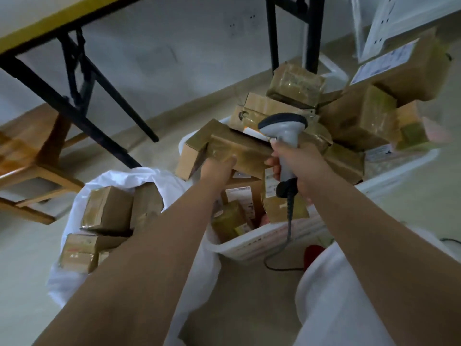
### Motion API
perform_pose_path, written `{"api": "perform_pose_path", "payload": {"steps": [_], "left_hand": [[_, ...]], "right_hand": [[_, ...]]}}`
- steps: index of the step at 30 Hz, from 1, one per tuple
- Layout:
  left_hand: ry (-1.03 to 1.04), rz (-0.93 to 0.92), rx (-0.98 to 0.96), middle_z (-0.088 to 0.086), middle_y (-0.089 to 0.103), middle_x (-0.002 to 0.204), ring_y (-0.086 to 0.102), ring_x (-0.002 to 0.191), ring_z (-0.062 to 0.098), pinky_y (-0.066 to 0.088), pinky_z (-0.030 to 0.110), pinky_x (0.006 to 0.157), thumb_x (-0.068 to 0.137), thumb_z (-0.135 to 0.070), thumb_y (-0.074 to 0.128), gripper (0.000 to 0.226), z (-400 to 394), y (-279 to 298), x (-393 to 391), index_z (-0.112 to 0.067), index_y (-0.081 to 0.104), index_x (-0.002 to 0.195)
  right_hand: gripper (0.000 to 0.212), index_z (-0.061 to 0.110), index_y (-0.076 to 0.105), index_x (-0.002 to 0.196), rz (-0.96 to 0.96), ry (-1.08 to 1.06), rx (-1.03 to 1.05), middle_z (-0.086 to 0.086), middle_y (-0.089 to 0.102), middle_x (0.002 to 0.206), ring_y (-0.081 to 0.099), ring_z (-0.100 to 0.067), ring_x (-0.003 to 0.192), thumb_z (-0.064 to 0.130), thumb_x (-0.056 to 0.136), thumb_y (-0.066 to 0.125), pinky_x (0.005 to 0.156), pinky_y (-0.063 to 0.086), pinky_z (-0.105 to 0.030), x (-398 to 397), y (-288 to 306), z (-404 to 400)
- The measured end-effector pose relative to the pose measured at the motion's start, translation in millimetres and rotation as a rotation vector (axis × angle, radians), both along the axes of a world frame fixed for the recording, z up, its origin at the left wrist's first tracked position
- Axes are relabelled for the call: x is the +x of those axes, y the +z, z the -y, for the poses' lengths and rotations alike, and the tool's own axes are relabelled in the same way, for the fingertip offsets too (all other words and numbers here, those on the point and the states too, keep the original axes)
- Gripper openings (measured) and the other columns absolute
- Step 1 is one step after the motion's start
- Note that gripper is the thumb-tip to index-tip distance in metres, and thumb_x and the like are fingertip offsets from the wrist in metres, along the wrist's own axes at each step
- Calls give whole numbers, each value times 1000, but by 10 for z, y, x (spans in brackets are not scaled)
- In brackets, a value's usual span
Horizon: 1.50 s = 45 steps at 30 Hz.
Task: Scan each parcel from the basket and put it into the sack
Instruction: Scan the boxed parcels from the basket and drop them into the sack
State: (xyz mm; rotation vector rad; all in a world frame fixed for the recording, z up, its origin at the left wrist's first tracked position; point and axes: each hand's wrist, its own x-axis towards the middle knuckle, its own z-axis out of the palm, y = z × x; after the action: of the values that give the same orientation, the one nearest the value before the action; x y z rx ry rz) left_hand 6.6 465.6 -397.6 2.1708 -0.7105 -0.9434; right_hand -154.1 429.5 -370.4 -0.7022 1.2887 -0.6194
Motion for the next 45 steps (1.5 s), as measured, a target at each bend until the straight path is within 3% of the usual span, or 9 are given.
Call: {"api": "perform_pose_path", "payload": {"steps": [9, 14, 18, 23, 28, 33, 38, 42, 45], "left_hand": [[421, -203, 32, 6, 53, 87, 57, 98, 29, 47, 50, 99, 72, -69, 69, 64, 738, -317, 102, -19, 45, 104], [461, -232, 58, 9, 58, 89, 60, 92, 32, 50, 51, 92, 67, -59, 75, 60, 883, -423, 101, -16, 52, 100], [456, -207, 36, 9, 61, 99, 63, 90, 33, 55, 49, 82, 25, -60, 73, 103, 758, -483, 101, -12, 52, 114], [482, -191, -116, 5, 66, 90, 67, 81, 27, 59, 43, 75, 40, -60, 81, 80, 284, -89, 32, -15, 56, 101], [481, -95, -369, 5, 65, 109, 67, 97, 25, 60, 40, 81, 19, -66, 80, 119, -78, 339, 254, -11, 53, 121], [359, 117, -572, 5, 48, 128, 51, 115, 19, 46, 33, 100, 65, -42, 89, 97, -584, 834, 342, -7, 30, 133], [-87, 358, -800, 3, 46, 132, 53, 121, 3, 52, 26, 96, 68, -23, 89, 88, -1175, 964, 542, -19, 26, 129], [-508, 704, -626, 1, 25, 154, 37, 139, 16, 42, 34, 110, 75, -24, 85, 87, -1650, 762, 656, -24, 29, 141], [-532, 733, -413, -6, 0, 162, 31, 138, 10, 33, 29, 114, 80, -26, 80, 87, -2031, 476, 701, -38, 24, 145]], "right_hand": [[41, 7, 56, 107, 100, -33, 55, 1, 62, 47, 47, -6, 29, 43, 89, 66, 37, 41, -16, 175, -273, 374], [31, 4, 56, 102, 105, -91, 41, -5, 61, 62, 45, -6, 30, 33, 93, 63, 38, 40, -16, 68, -255, 414], [36, 8, 58, 105, 76, -69, 71, 2, 62, 49, 46, -6, 31, 42, 92, 61, 40, 40, -18, 73, -293, 446], [32, 11, 62, 102, 43, -103, 0, 2, 66, 61, 52, -4, 35, 39, 89, 67, 41, 43, -17, -24, -273, 350], [20, 11, 58, 87, 91, -159, -6, -1, 59, 54, 50, -7, 32, 27, 88, 69, 40, 41, -18, -85, -236, 84], [23, 4, 54, 76, 73, -198, -195, 1, 56, 40, 46, -7, 31, 17, 92, 66, 39, 42, -19, -172, -44, -283], [21, 4, 57, 83, 140, -145, -182, -9, 67, 67, 49, -12, 41, 20, 91, 67, 49, 43, -27, -48, 260, -501], [19, 3, 56, 86, 126, -71, -216, -9, 66, 60, 49, -14, 45, 18, 91, 67, 48, 44, -28, 151, 432, -702], [27, 1, 59, 102, 67, 39, -153, -13, 66, 75, 51, -14, 46, 24, 91, 68, 45, 46, -26, 306, 352, -855]]}}
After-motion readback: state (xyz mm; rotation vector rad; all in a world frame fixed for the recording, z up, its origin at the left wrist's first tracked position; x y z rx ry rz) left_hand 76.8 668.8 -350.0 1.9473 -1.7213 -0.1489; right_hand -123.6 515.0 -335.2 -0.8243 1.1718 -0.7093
